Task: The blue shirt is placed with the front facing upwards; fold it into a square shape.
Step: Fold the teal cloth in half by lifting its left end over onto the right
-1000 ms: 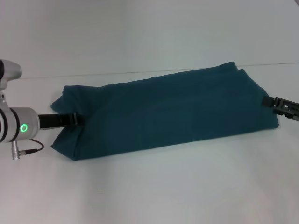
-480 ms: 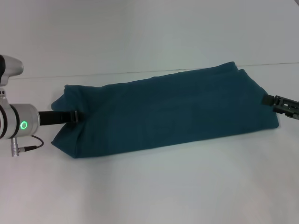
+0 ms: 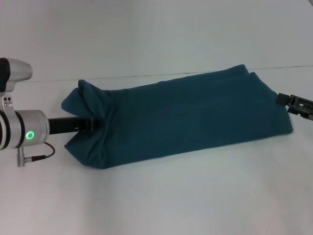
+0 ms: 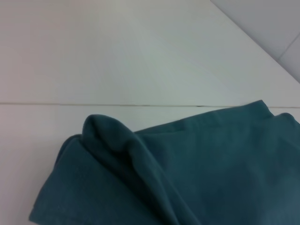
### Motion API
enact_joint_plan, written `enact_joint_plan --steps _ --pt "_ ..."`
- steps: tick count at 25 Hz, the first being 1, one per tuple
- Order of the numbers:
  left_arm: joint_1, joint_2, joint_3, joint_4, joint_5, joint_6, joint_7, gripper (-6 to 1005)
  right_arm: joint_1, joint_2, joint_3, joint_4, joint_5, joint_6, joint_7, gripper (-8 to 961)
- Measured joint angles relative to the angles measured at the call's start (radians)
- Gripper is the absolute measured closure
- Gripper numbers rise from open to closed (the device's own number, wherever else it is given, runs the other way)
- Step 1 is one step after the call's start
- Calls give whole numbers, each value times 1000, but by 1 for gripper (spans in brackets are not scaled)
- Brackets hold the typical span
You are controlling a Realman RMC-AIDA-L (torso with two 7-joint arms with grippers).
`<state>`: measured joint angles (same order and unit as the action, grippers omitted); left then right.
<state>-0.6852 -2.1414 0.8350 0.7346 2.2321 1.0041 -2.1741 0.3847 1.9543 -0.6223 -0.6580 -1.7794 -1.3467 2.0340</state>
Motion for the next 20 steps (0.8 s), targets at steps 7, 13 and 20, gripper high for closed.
enact_joint_plan --steps 7,13,20 --pt "0 -9 -19 3 -2 -1 16 948 9 -1 0 12 0 15 0 23" --pt "7 27 -139 2 0 -10 -77 948 11 -6 0 22 0 18 0 23" --pt "20 124 -200 -57 -4 -10 -210 947 11 -8 1 25 0 32 1 23"
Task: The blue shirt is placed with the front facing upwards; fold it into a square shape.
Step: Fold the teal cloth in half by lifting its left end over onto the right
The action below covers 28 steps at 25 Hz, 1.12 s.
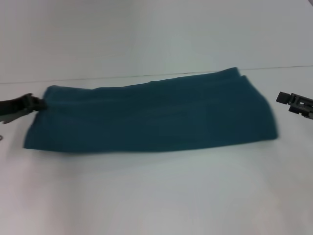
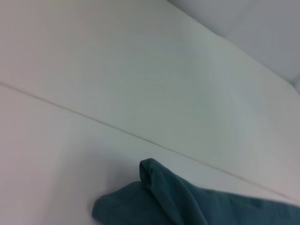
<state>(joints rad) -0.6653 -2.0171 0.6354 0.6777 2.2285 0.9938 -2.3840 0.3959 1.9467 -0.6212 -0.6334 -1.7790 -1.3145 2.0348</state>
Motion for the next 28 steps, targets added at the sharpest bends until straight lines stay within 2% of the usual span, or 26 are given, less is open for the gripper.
enact_joint_plan --steps 4,8,16,20,22,28 --pt "3 49 -86 -63 -1 -7 -9 947 4 1 0 0 0 0 0 23" --pt "19 67 -122 -82 -1 -42 -23 947 6 1 0 0 0 2 2 23" --pt "33 68 -133 -84 -1 -154 -47 953 6 1 0 0 -1 8 7 23" --pt "30 68 -133 -85 -1 -164 -49 951 5 1 0 4 0 8 8 23" --pt "27 69 -133 -82 -1 -144 -52 951 5 0 0 10 -1 8 7 23" --pt "12 62 -131 -5 -7 34 -65 953 6 -1 0 14 -1 7 4 24"
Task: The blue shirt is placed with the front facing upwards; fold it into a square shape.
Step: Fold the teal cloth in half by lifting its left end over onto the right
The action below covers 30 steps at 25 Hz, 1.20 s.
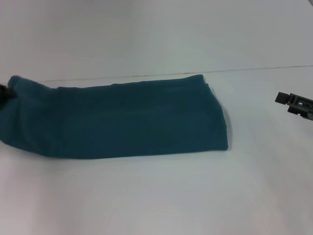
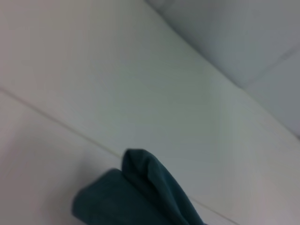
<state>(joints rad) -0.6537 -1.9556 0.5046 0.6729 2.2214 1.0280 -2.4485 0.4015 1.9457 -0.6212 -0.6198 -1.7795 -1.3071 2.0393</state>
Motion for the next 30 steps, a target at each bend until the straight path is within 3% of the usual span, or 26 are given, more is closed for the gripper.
enact_joint_plan --steps 8,12,17,21,30 --pt "-30 -5 9 109 -12 182 -63 952 -3 -1 0 0 0 -1 -4 24" --pt "-51 -22 40 171 -19 232 -92 952 -4 -1 0 0 0 -1 -5 24" --pt "-77 -52 156 256 -9 229 -164 952 -6 1 0 0 0 0 -5 24" --pt "-119 -63 265 297 4 216 -216 951 -8 1 0 0 0 0 -8 24" --pt "-222 -87 330 283 7 201 -228 952 -11 5 0 0 0 0 -17 24"
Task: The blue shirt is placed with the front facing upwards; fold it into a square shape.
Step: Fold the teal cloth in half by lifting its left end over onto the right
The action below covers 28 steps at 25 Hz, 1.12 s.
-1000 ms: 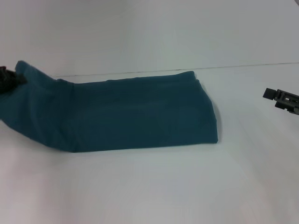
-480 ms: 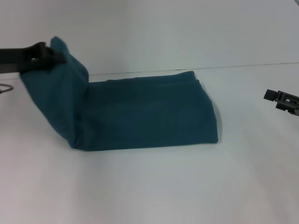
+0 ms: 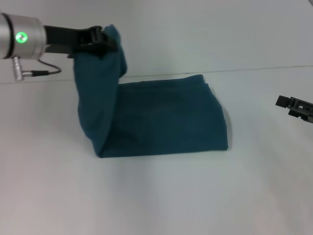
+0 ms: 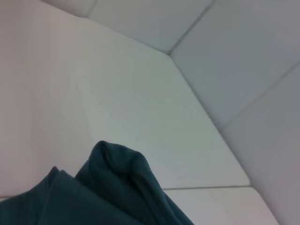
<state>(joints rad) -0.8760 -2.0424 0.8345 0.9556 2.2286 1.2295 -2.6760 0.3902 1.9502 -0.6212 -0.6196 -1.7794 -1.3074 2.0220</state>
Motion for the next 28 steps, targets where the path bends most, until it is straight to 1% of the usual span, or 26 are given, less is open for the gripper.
enact_joint_plan --steps 3,4,7,9,12,13,18,20,23,28 --pt "-24 -19 18 -1 0 -15 -1 952 0 1 0 0 0 -4 0 24" --pt "-24 -19 18 -1 0 -15 -1 952 0 1 0 0 0 -5 0 24" --pt "-49 -49 49 -21 0 -73 -2 953 0 1 -2 0 0 -7 0 24" --pt "-57 -57 57 -35 0 -93 -1 953 -1 1 -2 4 0 -7 0 24" --pt "-72 -81 85 -71 0 -164 3 952 -1 1 -2 9 0 -7 0 23" --pt "-80 -88 102 -95 0 -205 3 952 -1 1 -3 10 0 -7 0 23" --pt "-110 -114 133 -168 -1 -315 10 950 -1 1 -7 11 0 -7 0 23" --pt "-115 -121 152 -177 -4 -341 11 953 0 1 -7 12 0 -7 0 23" --pt "-119 -124 182 -190 -11 -372 6 957 3 2 -7 12 0 -7 0 23" --pt "-126 -128 210 -194 -22 -386 5 938 11 5 -8 12 0 -5 0 23"
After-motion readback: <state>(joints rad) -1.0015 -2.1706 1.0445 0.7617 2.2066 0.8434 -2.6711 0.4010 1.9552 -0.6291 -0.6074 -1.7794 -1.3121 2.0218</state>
